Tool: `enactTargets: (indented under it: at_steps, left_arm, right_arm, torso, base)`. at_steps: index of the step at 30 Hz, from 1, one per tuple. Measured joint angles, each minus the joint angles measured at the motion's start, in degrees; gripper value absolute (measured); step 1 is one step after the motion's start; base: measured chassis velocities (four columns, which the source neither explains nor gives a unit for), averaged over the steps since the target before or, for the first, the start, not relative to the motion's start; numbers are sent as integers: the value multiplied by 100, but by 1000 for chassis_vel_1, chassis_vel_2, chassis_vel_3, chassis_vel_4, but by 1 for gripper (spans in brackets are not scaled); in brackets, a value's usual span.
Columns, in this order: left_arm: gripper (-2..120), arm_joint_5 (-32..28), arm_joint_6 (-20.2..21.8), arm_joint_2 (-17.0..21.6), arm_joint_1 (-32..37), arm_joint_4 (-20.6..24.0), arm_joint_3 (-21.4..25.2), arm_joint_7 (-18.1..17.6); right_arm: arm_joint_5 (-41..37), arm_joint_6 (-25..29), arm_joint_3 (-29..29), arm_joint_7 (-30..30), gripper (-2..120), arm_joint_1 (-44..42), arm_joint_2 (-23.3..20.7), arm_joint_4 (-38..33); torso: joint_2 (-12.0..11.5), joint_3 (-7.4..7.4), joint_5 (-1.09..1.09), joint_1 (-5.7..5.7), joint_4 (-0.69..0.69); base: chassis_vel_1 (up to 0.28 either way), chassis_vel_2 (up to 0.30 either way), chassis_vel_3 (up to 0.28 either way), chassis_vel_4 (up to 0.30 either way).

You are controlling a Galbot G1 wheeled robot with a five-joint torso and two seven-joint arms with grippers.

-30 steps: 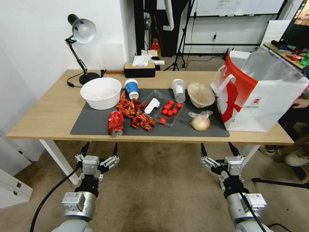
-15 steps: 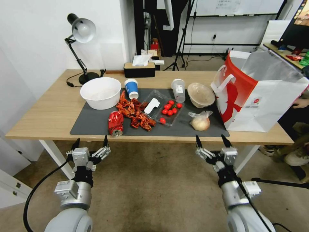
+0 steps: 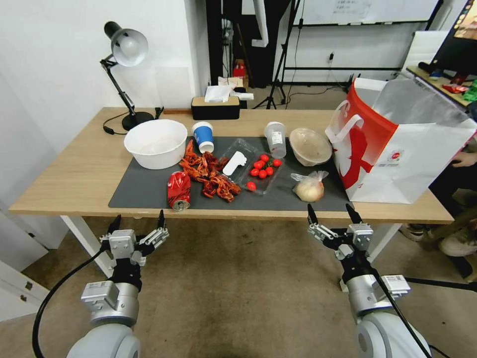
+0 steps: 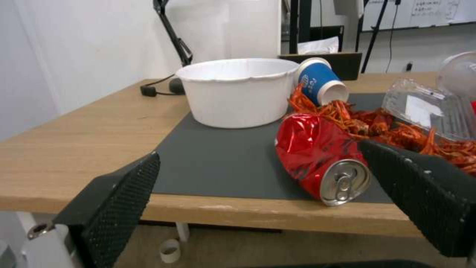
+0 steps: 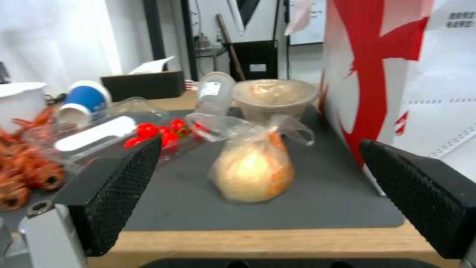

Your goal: Pick up the trash from the table and place it into the takeout bag.

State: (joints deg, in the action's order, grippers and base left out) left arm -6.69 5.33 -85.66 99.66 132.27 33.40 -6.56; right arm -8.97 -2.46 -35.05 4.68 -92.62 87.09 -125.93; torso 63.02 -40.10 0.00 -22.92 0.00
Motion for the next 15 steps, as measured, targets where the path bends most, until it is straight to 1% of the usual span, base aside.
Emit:
enactTargets:
  at_steps: [4, 7, 11, 12, 15]
  left_arm:
    - [100, 0, 0, 35, -16, 0, -25, 7]
    - [100, -23, 2, 156, -126, -55, -154, 33]
    - [100, -68, 44, 264, -200, -119, -229, 67]
    - [100, -94, 72, 304, -224, -138, -244, 80]
    - [100, -145, 92, 342, -216, -145, -218, 86]
  right_arm:
    - [-73, -118, 3, -170, 100, 167, -98, 53]
    - [-234, -268, 16, -434, 100, 435, -233, 210]
    - [-340, -321, 70, -619, 100, 623, -311, 363]
    - [-416, -373, 95, -677, 100, 700, -340, 417]
    - [-573, -506, 222, -755, 100, 1011, -429, 627]
  torso:
    - [0, 0, 0, 0, 2]
    - [0, 0, 0, 0, 0]
    - [0, 0, 0, 0, 1]
    - [0, 0, -1, 0, -3]
    - [0, 0, 1, 0, 1]
  base:
    - [0, 0, 0, 0]
    - [0, 0, 0, 0]
    - [0, 0, 0, 0]
    - [0, 0, 0, 0]
    - [0, 0, 0, 0]
